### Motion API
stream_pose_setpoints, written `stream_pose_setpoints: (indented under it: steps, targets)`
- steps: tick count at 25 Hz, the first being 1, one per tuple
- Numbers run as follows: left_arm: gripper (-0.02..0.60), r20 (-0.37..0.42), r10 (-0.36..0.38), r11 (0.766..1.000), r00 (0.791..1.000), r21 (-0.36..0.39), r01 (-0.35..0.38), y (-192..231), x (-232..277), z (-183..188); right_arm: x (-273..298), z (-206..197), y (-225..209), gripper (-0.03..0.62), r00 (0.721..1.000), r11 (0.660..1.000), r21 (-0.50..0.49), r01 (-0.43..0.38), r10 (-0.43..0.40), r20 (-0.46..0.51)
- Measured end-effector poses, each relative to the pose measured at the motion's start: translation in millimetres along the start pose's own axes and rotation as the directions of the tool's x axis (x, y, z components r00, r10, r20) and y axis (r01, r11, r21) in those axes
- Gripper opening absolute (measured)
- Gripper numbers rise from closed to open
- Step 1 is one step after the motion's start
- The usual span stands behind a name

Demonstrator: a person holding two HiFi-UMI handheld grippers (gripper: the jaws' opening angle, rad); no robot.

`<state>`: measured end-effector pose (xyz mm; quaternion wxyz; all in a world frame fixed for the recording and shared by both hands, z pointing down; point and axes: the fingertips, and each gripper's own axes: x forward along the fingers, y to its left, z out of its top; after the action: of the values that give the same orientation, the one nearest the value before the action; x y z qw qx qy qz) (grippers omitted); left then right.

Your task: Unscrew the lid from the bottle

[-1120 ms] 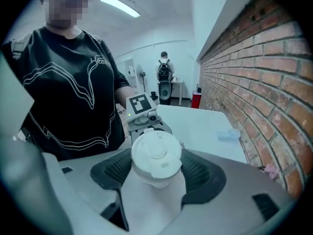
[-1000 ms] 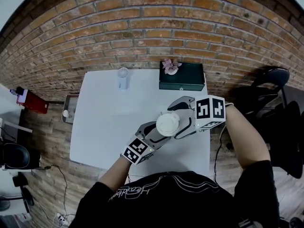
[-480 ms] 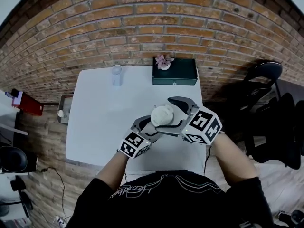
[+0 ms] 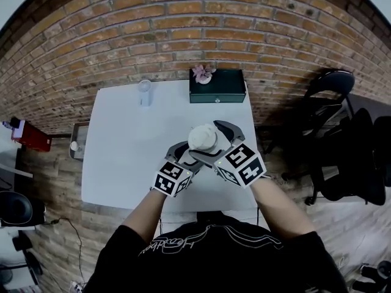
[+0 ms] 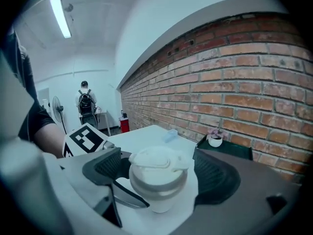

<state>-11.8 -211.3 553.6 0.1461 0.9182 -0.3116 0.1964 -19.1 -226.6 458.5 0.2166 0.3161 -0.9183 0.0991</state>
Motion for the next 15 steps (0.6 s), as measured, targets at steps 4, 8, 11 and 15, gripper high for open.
stream_pose_setpoints:
  steps: [4, 8, 11, 15]
  targets:
    - [0.331, 0.008, 0.007, 1.000, 1.000, -0.005, -0.007, -0.3, 0.0, 0.3, 1.7, -5.2, -5.7, 0.417, 1.000, 1.000, 0.015, 0.016, -0.016, 0.002]
    - [0.331, 0.010, 0.004, 1.000, 1.000, -0.006, -0.004, -0.6, 0.2, -0.3, 3.8, -6.3, -5.0, 0.393, 1.000, 1.000, 0.001, 0.026, -0.026, 0.007]
    - [0.331, 0.013, 0.003, 1.000, 1.000, -0.005, -0.003, -0.5, -0.2, -0.1, 3.9, -6.1, -4.7, 0.391, 1.000, 1.000, -0.012, 0.027, -0.026, 0.014]
    - [0.331, 0.018, 0.002, 1.000, 1.000, -0.003, -0.002, -0.6, -0.3, 1.0, 3.9, -6.6, -4.8, 0.387, 1.000, 1.000, -0.016, 0.022, -0.022, 0.009]
